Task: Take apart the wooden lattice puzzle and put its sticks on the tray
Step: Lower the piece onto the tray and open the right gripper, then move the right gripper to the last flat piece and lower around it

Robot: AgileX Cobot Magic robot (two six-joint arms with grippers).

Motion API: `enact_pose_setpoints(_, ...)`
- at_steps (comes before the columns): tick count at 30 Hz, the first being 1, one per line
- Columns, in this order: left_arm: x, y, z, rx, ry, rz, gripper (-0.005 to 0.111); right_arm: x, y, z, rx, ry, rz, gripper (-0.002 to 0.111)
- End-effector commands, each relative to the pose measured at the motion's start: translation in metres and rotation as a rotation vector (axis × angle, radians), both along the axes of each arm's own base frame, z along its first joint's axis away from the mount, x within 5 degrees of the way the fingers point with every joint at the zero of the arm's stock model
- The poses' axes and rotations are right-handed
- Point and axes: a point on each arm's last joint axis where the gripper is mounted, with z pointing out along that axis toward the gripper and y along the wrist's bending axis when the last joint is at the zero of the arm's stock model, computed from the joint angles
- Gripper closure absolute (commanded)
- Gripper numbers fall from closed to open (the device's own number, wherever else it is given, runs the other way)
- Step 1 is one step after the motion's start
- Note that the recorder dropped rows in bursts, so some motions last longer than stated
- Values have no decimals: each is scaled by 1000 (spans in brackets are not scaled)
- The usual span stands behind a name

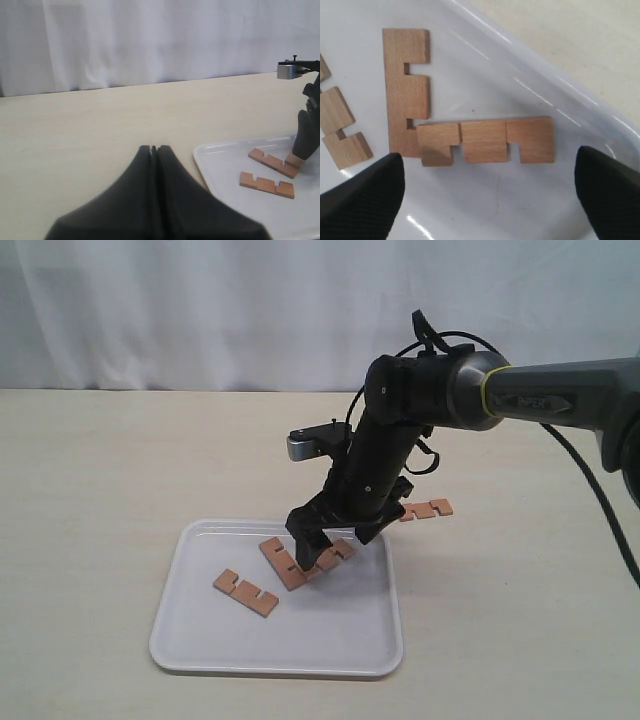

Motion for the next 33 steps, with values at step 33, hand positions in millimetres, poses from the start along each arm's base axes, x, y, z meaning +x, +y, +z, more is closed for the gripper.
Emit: enact_pose_setpoints(33, 0, 0, 0, -5, -12, -1, 107, 22, -49, 42, -81, -153, -110, 23)
